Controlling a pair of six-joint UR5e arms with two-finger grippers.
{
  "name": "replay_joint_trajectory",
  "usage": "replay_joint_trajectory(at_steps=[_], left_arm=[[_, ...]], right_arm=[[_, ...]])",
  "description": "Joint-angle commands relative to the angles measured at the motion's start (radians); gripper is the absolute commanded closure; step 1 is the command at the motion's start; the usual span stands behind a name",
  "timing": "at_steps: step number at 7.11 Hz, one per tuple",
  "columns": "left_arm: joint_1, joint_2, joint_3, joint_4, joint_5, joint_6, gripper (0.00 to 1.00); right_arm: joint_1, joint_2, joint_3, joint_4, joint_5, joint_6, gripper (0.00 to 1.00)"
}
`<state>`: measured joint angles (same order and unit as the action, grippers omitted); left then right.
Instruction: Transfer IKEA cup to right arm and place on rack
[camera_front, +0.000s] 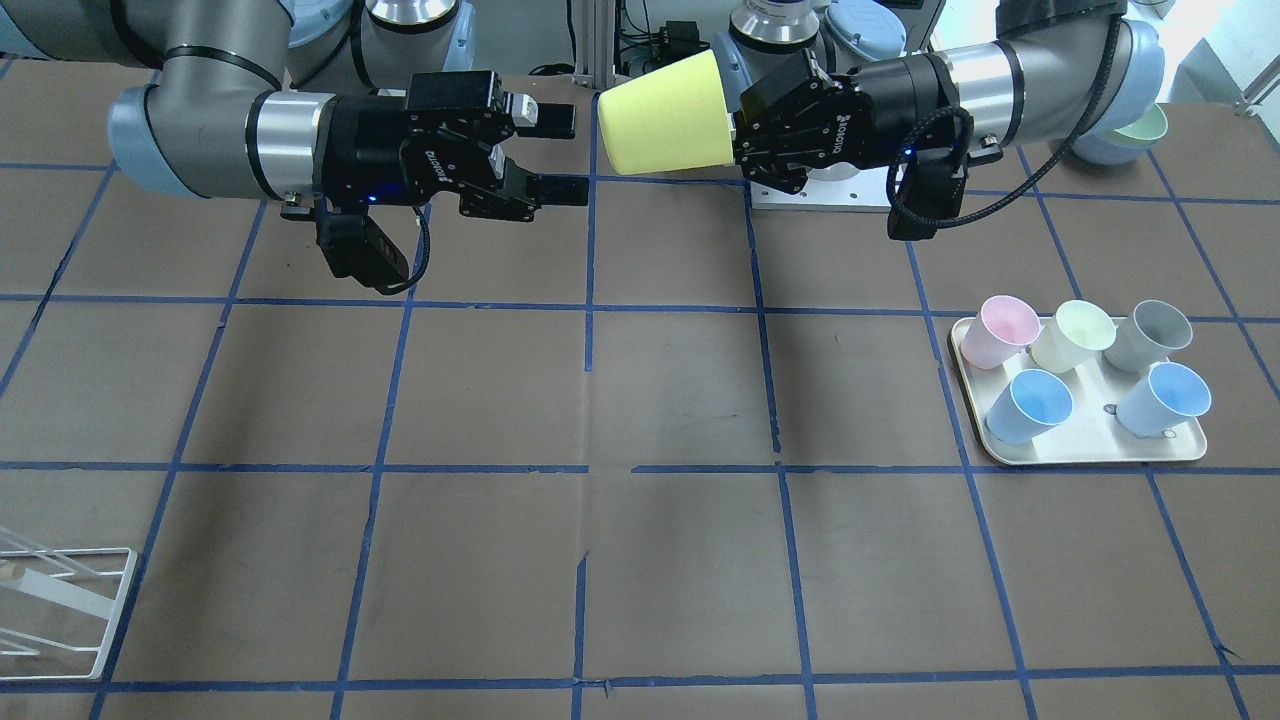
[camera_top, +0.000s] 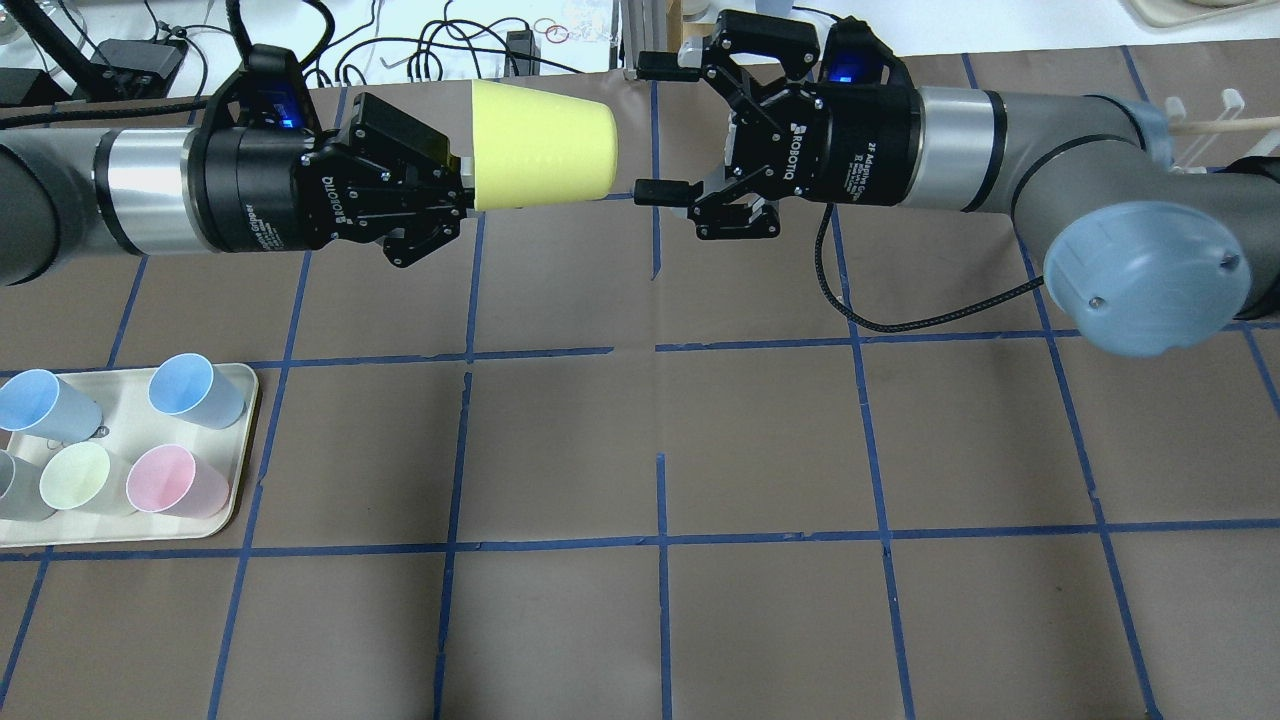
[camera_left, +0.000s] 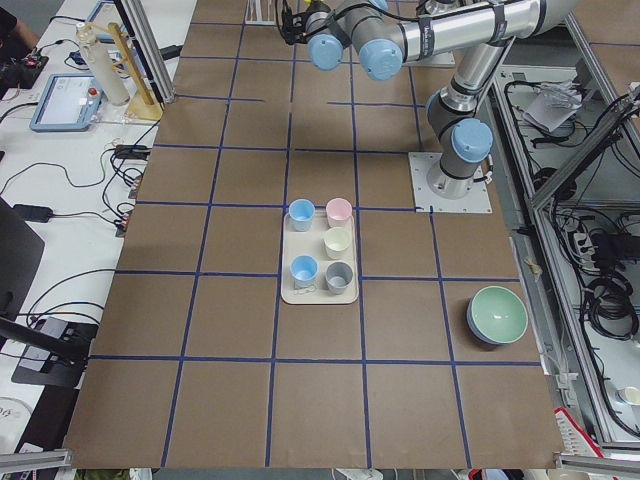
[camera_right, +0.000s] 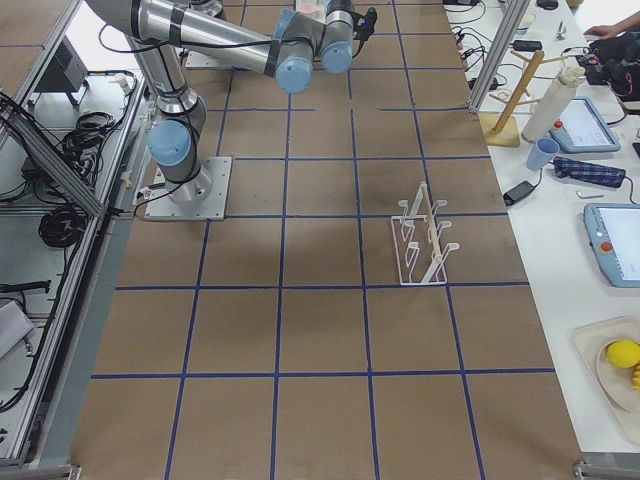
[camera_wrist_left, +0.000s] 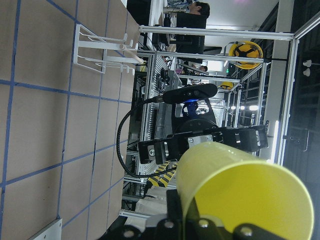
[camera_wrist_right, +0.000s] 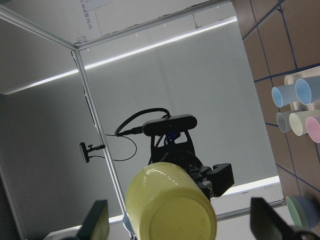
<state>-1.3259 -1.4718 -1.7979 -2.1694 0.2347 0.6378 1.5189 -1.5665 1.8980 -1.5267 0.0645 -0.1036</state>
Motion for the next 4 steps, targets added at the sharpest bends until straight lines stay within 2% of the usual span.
replay_joint_trajectory(at_steps=[1, 2, 4], left_arm=[[-0.003, -0.002, 0.000, 0.002, -0.002, -0.001, 1.00], [-0.004, -0.002, 0.002, 0.003, -0.033, -0.028, 1.00], [-0.009, -0.010, -0.001, 0.007, -0.032, -0.027, 1.00]], right_arm=[[0.042, 0.003, 0.000, 0.000, 0.004, 0.004, 0.00], [0.052, 0.002, -0.002, 0.003, 0.004, 0.007, 0.00], [0.053, 0.000, -0.022, 0.002, 0.005, 0.045, 0.00]])
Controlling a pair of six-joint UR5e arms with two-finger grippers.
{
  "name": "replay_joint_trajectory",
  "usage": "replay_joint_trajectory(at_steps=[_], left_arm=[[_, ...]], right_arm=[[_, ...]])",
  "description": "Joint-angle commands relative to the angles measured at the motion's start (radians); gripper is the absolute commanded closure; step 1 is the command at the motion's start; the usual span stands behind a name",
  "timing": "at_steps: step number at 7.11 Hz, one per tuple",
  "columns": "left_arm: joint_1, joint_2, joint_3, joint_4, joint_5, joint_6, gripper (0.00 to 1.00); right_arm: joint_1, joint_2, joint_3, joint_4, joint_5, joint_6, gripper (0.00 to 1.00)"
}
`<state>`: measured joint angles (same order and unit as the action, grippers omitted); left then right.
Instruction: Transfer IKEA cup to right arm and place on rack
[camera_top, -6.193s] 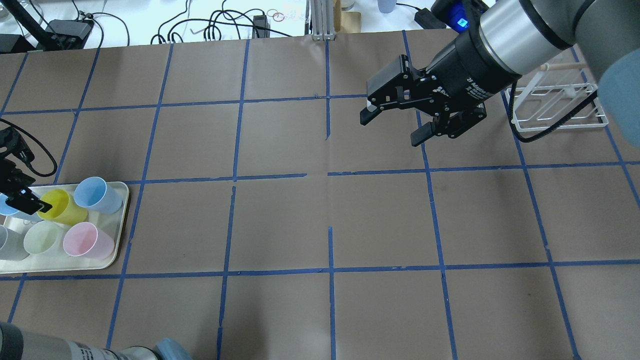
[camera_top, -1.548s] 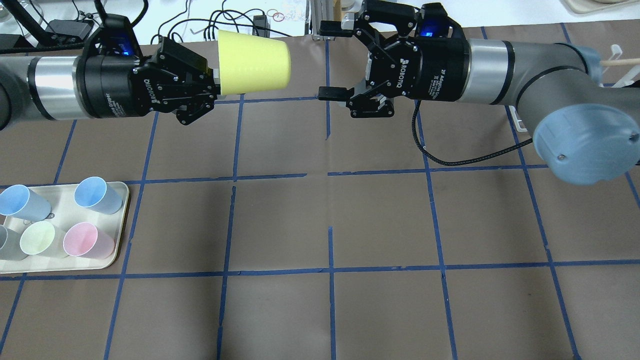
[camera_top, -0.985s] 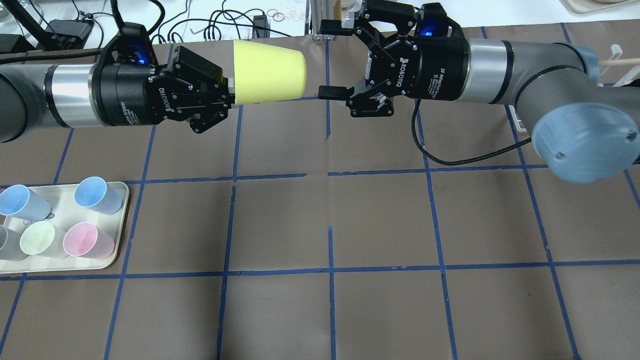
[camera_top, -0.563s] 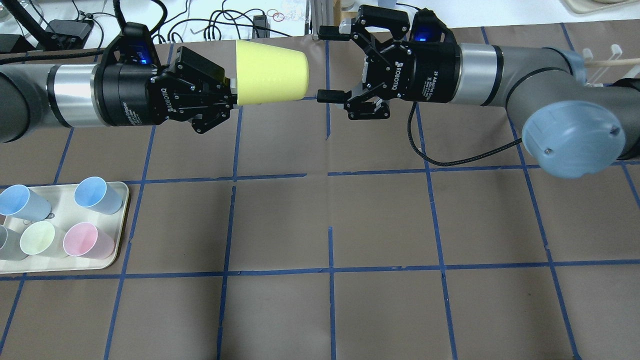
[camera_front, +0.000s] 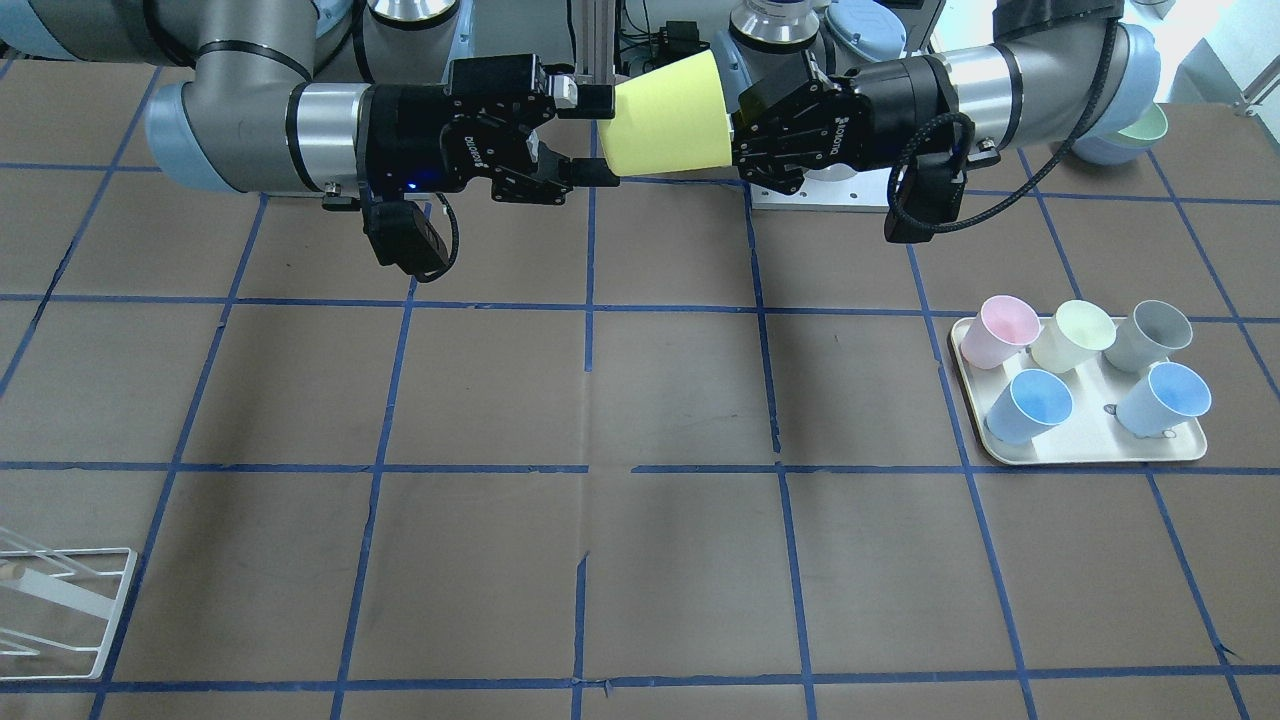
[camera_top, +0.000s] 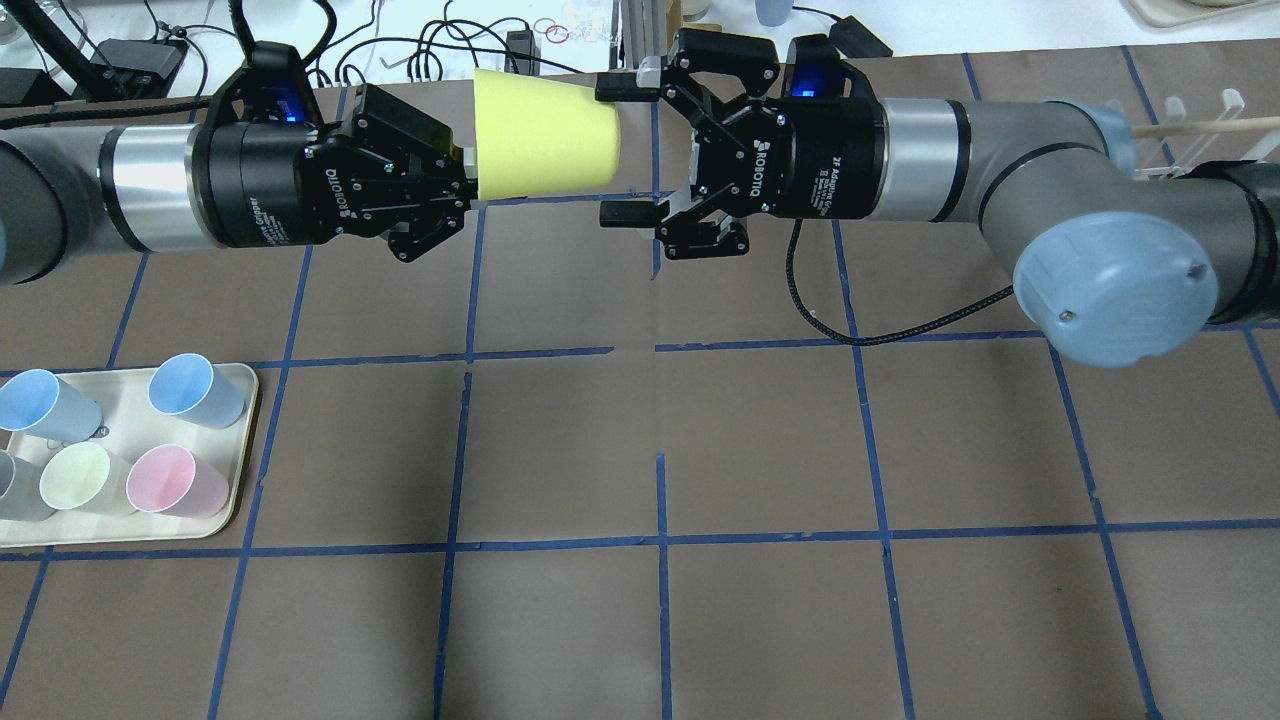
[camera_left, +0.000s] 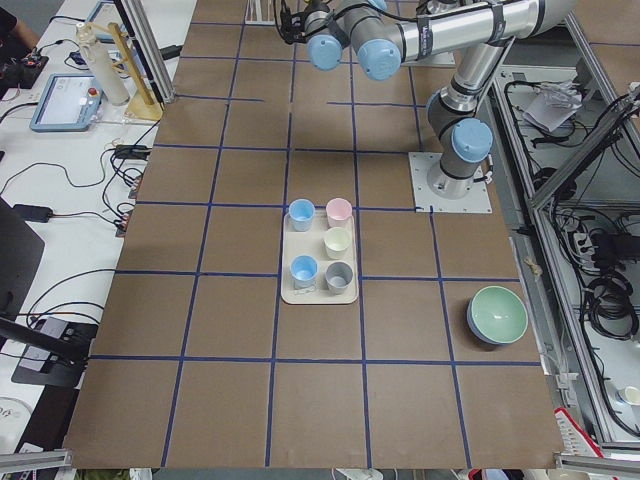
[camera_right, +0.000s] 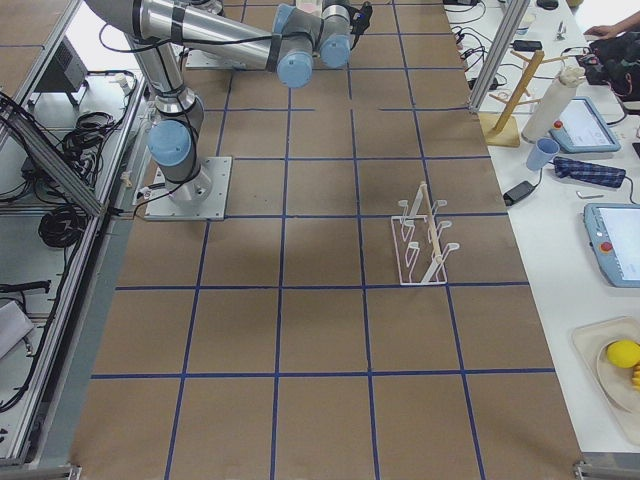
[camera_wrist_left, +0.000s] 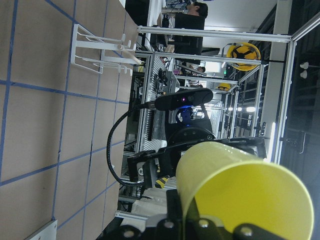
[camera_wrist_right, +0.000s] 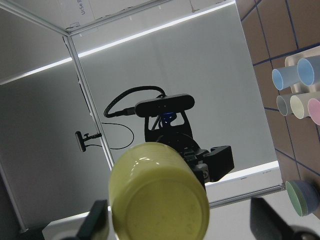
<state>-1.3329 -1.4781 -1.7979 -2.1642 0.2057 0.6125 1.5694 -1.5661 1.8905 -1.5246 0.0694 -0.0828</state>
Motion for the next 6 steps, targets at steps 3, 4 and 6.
replay_joint_trajectory(at_steps=[3, 4, 6], left_arm=[[-0.002, -0.005, -0.001, 0.003, -0.003, 0.000, 1.00], [-0.002, -0.005, -0.001, 0.003, -0.002, 0.000, 1.00], [-0.002, -0.008, -0.001, 0.003, 0.000, 0.001, 1.00]], right_arm=[[0.003, 0.006, -0.041, 0.003, -0.002, 0.064, 0.00], [0.003, 0.009, -0.041, -0.002, -0.003, 0.064, 0.02], [0.003, 0.009, -0.041, 0.012, -0.007, 0.064, 0.18]])
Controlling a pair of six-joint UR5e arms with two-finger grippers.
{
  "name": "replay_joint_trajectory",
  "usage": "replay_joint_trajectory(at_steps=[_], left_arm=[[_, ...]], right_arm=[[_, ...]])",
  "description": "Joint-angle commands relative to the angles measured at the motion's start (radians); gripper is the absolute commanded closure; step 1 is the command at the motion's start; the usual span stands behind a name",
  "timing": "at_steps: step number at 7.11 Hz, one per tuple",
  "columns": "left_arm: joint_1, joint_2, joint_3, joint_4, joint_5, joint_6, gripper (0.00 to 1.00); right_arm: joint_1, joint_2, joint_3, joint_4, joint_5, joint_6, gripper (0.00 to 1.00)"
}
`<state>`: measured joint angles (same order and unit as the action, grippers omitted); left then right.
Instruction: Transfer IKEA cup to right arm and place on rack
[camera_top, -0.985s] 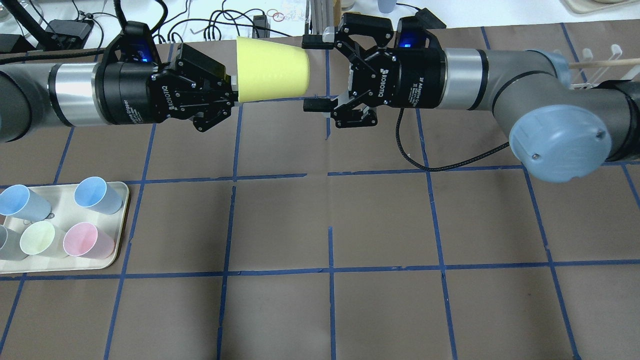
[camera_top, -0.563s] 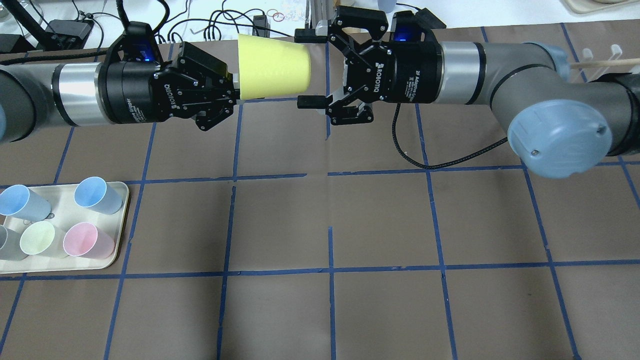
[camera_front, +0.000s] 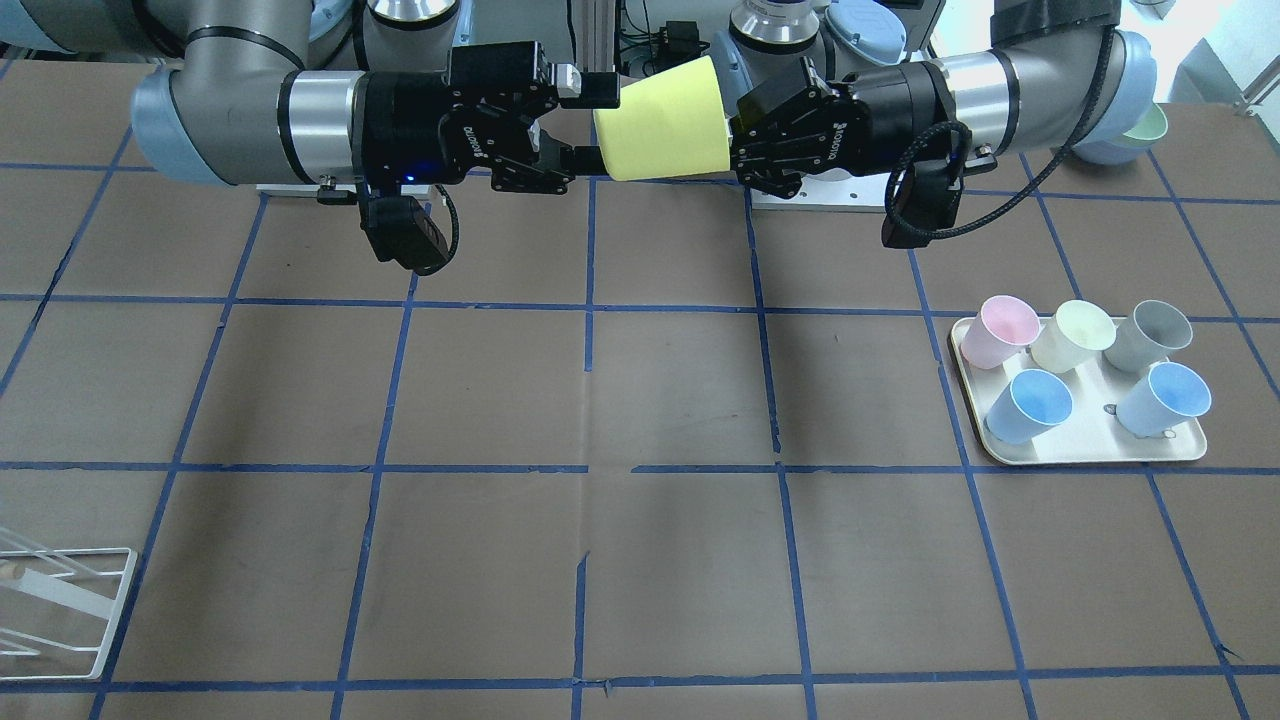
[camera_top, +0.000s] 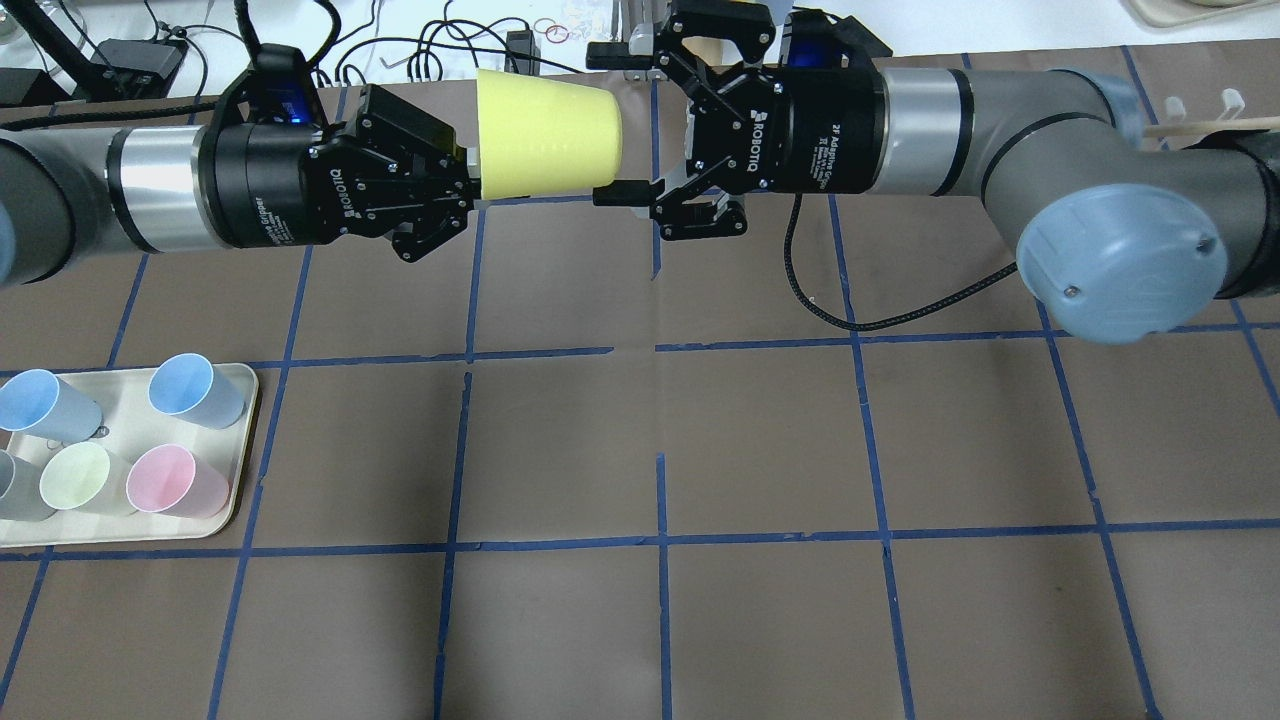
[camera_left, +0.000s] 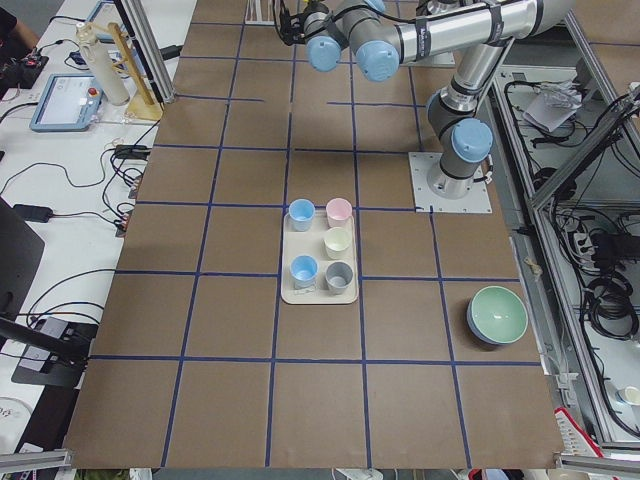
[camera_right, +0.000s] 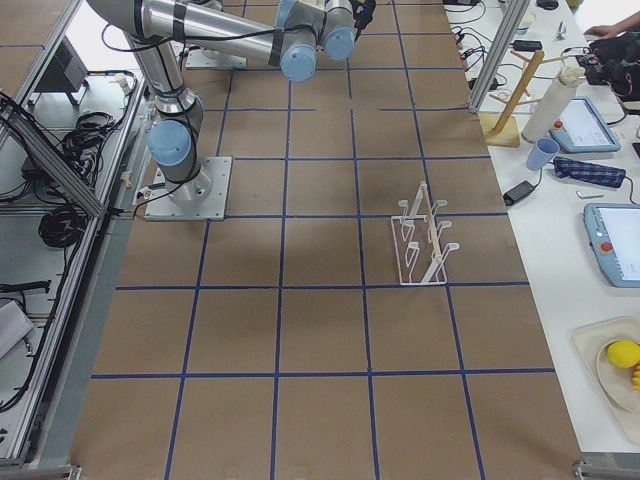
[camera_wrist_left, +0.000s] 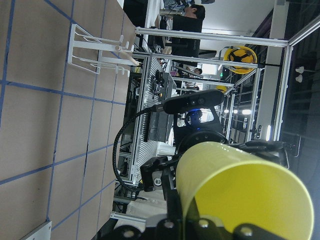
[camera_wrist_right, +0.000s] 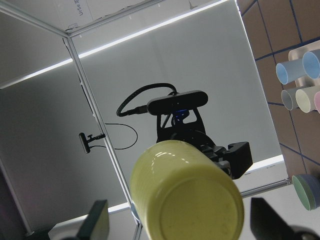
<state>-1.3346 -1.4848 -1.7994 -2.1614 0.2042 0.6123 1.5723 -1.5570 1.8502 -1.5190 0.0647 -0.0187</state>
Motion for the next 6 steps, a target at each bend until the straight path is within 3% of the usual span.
replay_joint_trajectory(at_steps=[1, 3, 4, 5, 6], left_arm=[[0.002, -0.003, 0.000, 0.000, 0.004, 0.001, 1.00], [0.002, -0.003, 0.000, 0.000, 0.003, -0.002, 1.00], [0.002, -0.003, 0.000, 0.000, 0.004, -0.002, 0.95], [0.002, -0.005, 0.000, 0.000, 0.003, -0.003, 0.32], [0.002, -0.003, 0.000, 0.000, 0.004, -0.006, 0.00]], right_arm=[[0.000, 0.002, 0.000, 0.006, 0.000, 0.002, 0.35], [-0.002, 0.002, -0.002, 0.005, 0.003, 0.047, 0.74], [-0.003, 0.002, -0.002, -0.003, 0.003, 0.054, 0.90], [-0.009, 0.002, -0.002, -0.007, -0.003, 0.056, 1.00], [-0.015, 0.003, -0.003, -0.007, -0.009, 0.056, 1.00]])
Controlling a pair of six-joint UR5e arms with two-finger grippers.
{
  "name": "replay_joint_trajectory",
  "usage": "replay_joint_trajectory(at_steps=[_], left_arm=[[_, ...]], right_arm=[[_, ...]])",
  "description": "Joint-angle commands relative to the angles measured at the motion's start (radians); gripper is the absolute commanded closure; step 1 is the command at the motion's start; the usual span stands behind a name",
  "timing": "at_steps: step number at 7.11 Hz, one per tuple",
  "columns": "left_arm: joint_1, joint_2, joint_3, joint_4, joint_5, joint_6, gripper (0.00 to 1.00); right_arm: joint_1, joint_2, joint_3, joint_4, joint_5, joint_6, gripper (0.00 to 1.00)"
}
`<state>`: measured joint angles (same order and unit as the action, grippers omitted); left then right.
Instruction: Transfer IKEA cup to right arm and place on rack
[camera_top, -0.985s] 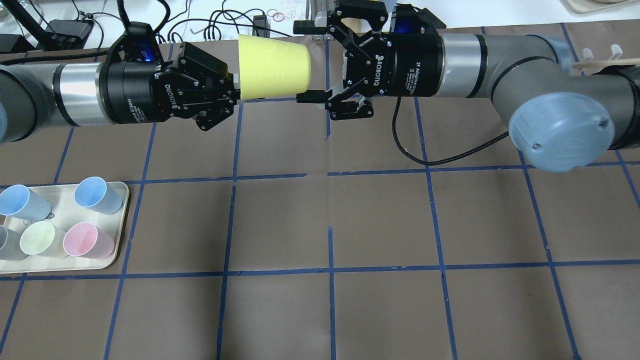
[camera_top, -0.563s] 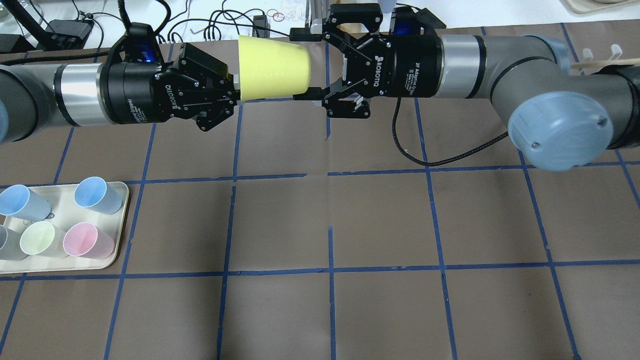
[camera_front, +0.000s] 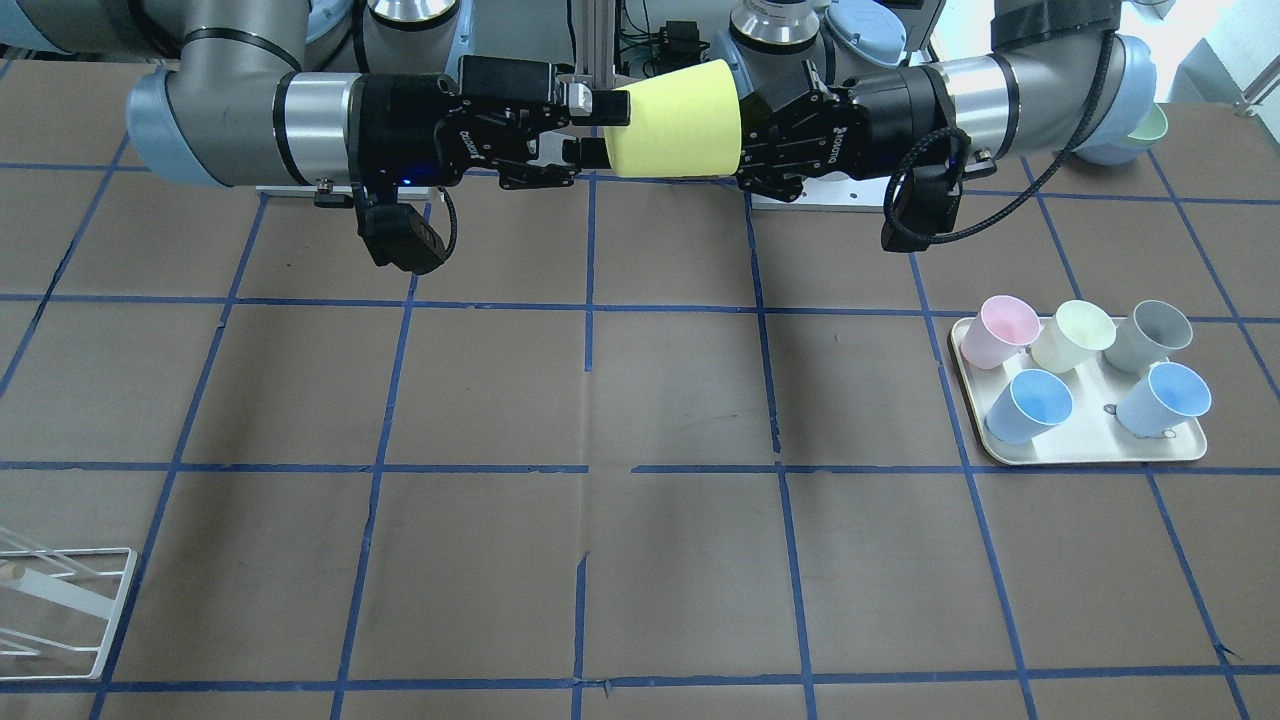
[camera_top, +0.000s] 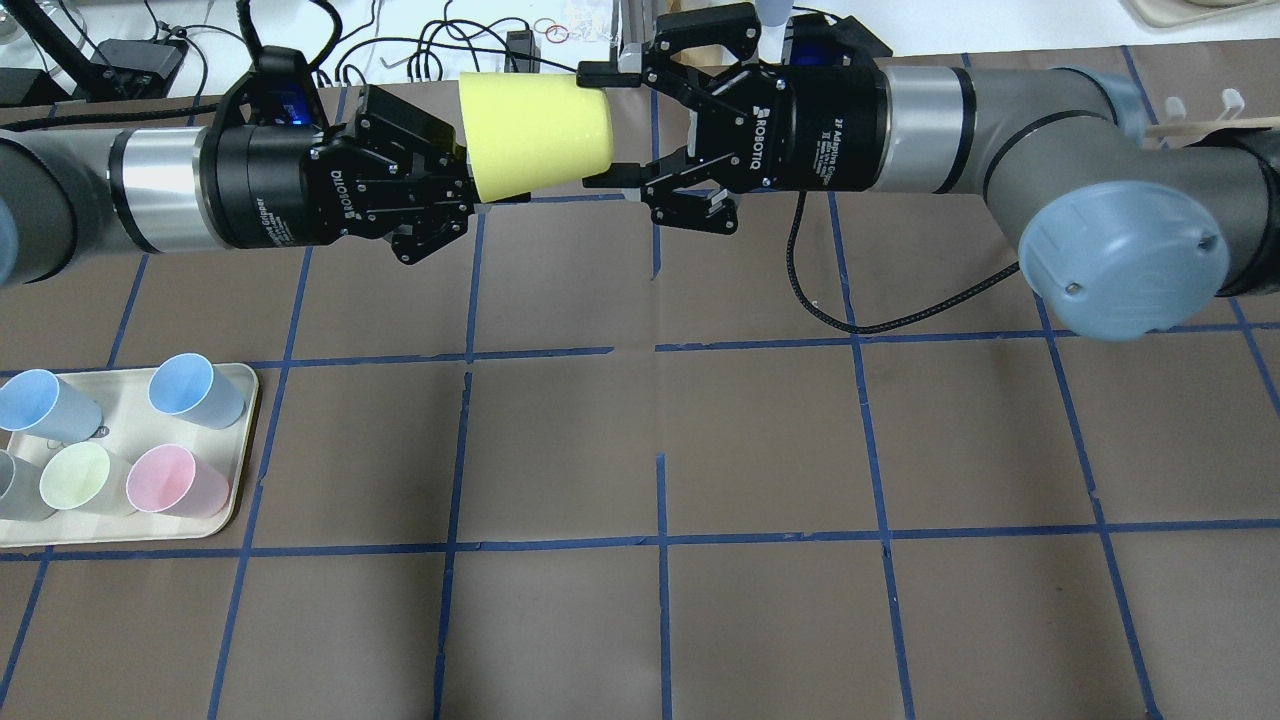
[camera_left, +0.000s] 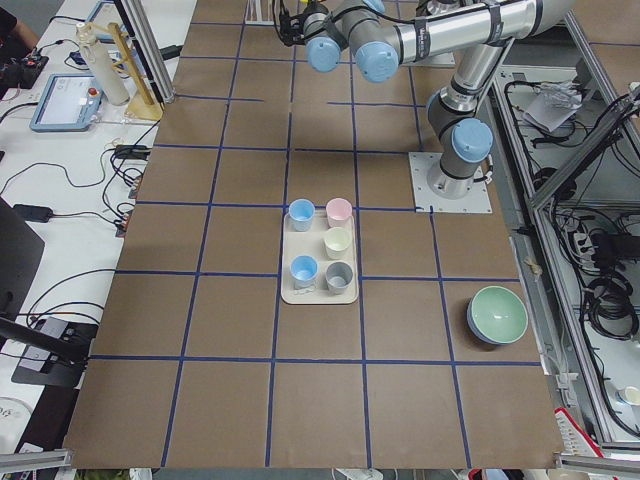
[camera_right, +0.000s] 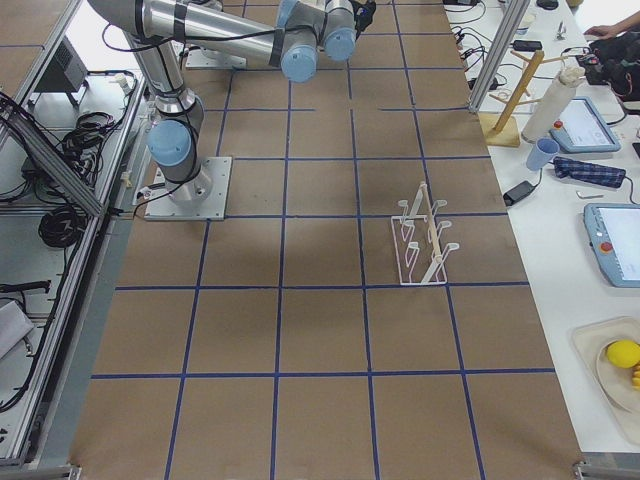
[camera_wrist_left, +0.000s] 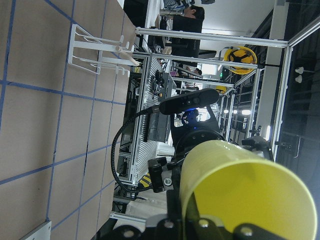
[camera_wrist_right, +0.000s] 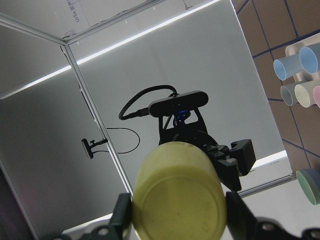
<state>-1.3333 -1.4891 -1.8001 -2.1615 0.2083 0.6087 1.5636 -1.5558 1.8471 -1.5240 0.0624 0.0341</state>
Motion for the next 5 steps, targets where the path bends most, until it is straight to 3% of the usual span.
replay_joint_trajectory(at_steps=[1, 4, 5], left_arm=[[0.000, 0.000, 0.001, 0.000, 0.000, -0.003, 0.00], [0.008, -0.002, 0.018, 0.005, 0.019, -0.007, 0.00], [0.008, -0.002, 0.019, 0.082, 0.131, -0.065, 0.00]], right_arm=[[-0.029, 0.000, 0.000, -0.002, -0.003, 0.004, 1.00], [-0.146, -0.006, 0.000, -0.005, -0.021, 0.004, 1.00], [-0.208, -0.007, -0.002, -0.008, -0.024, 0.004, 1.00]])
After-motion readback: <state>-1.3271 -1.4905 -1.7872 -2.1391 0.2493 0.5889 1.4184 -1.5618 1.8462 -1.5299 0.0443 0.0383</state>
